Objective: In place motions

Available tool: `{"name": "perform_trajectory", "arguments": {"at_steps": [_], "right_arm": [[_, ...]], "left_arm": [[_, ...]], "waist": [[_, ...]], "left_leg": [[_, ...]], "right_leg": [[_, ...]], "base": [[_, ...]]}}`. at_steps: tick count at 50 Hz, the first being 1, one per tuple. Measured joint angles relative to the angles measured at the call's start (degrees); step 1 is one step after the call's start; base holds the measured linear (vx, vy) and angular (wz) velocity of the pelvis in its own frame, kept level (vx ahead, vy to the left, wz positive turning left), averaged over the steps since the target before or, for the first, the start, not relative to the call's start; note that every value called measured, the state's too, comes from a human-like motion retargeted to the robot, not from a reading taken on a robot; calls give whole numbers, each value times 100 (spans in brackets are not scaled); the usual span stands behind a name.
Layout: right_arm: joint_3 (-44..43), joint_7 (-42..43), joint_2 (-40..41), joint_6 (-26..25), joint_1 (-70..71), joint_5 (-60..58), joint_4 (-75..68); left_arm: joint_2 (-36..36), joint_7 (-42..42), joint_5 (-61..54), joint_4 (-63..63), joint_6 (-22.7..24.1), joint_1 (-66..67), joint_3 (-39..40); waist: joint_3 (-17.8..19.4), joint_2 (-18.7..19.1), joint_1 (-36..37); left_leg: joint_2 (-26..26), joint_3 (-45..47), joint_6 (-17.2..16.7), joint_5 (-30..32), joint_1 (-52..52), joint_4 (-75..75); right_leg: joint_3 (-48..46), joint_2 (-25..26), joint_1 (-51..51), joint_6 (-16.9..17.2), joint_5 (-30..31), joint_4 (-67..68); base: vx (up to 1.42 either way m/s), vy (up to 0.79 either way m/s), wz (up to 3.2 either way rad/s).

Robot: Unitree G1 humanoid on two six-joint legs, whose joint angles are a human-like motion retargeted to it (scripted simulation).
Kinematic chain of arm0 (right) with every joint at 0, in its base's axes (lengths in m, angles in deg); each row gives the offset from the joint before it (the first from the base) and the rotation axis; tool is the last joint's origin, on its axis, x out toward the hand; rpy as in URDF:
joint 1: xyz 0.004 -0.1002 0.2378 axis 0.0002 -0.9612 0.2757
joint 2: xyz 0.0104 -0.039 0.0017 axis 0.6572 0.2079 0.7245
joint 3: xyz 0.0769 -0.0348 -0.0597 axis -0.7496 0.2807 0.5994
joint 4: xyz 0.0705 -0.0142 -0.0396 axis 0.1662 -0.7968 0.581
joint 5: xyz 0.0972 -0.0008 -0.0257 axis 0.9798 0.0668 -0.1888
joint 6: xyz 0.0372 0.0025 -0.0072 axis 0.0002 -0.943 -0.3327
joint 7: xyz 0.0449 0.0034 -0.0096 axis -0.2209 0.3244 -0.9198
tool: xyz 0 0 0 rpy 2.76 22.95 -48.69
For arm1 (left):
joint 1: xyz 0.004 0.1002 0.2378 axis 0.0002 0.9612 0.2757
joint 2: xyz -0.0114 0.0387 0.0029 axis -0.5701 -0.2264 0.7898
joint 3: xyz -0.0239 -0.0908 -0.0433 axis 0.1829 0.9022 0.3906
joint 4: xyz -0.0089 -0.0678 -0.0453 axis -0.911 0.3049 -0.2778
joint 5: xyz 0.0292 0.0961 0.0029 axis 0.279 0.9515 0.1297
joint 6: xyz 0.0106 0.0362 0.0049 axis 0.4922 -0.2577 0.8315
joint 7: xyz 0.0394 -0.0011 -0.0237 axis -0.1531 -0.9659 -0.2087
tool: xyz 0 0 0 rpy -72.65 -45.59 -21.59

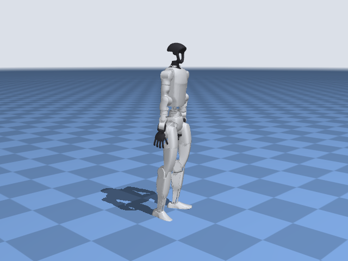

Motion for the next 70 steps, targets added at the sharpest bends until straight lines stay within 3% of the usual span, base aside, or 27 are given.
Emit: {"name": "perform_trajectory", "arguments": {"at_steps": [12, 18, 31, 45, 52, 70], "right_arm": [[193, -120, 58, -8, 73, -121, 270], [377, 104, -4, 68, 123, -555, 494], [-305, -392, -214, -70, -73, 274, -86], [-161, -74, -105, -21, -118, -13, 71], [-48, -44, -67, -19, -70, -328, 176], [-186, 102, -25, -52, -86, 221, -31]], "left_arm": [[31, -42, -188, 142, -120, -219, 1], [-111, 141, -213, 65, -124, -166, 88], [-89, 92, -458, 130, -91, -135, 581], [-129, 423, 183, 48, 54, -197, -36], [-74, -11, 650, -79, 20, -195, -354], [-131, -154, 552, 86, 28, -150, -177]], "waist": [[290, 51, 22], [324, 37, 15], [191, 24, 163], [-94, 70, -224], [-180, 42, -204], [-308, 15, -309]], "left_leg": [[-32, -67, 144, 110, -145, 37], [53, 161, 128, 151, -261, 0], [3, 147, 43, 25, -63, 22], [90, -5, -106, -46, -48, -10], [164, 119, -175, -87, -23, -52], [187, 144, -198, -142, 42, -80]], "right_leg": [[87, -180, -389, -395, 342, 348], [745, -76, -731, -2, 650, 697], [366, -13, -208, -48, 46, 103], [303, 219, 8, 284, 67, -76], [398, 269, -97, 375, 54, -35], [453, 338, -81, 459, 114, -15]], "base": [[-6, 13, -14], [-5, 2, -37], [5, -6, 11], [5, -9, 19], [2, -6, -15], [0, 0, 0]]}}
